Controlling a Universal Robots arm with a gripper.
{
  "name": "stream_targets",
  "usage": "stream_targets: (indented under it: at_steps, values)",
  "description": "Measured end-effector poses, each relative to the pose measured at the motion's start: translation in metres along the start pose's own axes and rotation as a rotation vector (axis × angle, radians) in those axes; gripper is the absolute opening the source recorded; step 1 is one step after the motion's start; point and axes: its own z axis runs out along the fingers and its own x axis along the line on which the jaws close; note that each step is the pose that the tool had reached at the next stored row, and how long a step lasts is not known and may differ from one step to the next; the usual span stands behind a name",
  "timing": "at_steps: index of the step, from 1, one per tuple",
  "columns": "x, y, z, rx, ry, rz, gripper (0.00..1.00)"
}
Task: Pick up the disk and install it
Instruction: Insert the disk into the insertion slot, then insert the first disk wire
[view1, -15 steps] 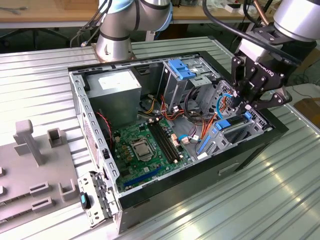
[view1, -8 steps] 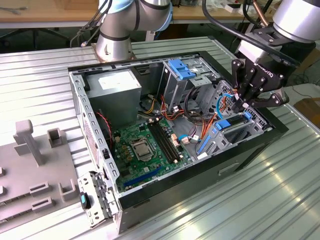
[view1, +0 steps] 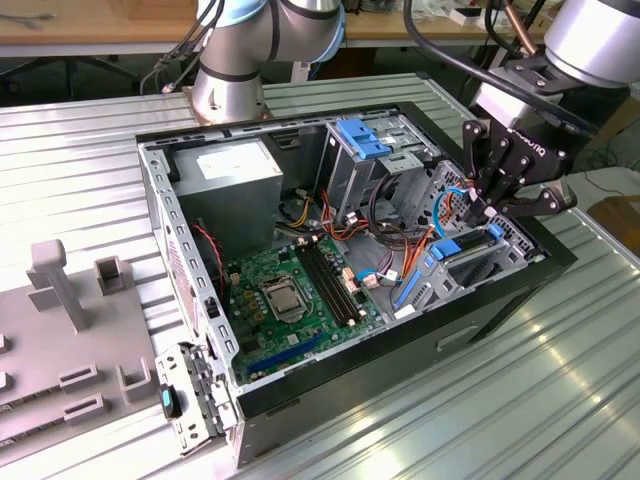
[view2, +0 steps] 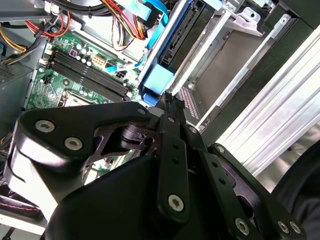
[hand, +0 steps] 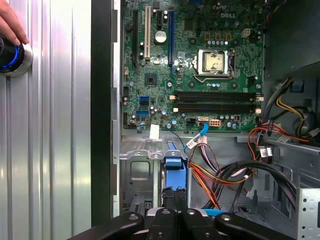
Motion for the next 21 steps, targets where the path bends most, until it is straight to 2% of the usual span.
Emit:
stream_targets:
  at_steps: [9,10,11,12,21]
  values:
    - [0.0003,0.0001,0.0032,0.0,0.0,0.0,0.11]
    - [0.0003,-0.0001,-0.0017,0.0001,0.0001,0.0,0.11]
    - [0.0002,-0.0005,-0.0111,0.0,0.0002,0.0,0.11]
    - [0.0003,-0.0004,-0.0126,0.0001,-0.0002,0.0,0.11]
    - [0.0002,-0.0005,-0.0128,0.0,0.0006,0.0,0.11]
